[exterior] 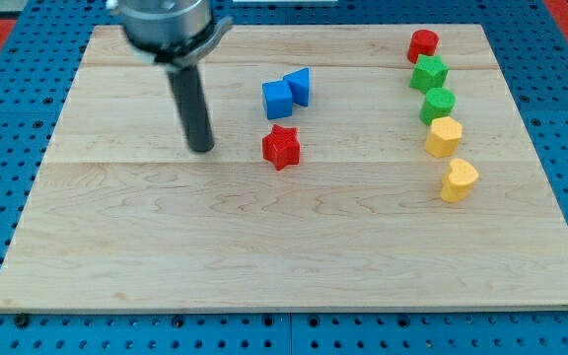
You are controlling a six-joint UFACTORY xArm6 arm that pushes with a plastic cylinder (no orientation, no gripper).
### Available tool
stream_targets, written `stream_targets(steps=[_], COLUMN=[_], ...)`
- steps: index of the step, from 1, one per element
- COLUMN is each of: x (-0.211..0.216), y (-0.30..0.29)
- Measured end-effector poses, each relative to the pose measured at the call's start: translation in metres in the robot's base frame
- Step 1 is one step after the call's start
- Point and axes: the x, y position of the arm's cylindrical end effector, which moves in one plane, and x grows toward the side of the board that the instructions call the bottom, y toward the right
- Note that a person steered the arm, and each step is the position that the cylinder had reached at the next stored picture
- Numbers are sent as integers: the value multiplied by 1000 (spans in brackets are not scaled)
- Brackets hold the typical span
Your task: Move the red star to the bottom left of the yellow heart
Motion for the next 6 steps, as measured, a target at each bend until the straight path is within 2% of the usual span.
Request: stream_targets(steps=[1, 2, 3, 4, 5, 6], x=[21, 77, 101, 108, 120, 155], y=[91, 162, 215, 186, 126, 175])
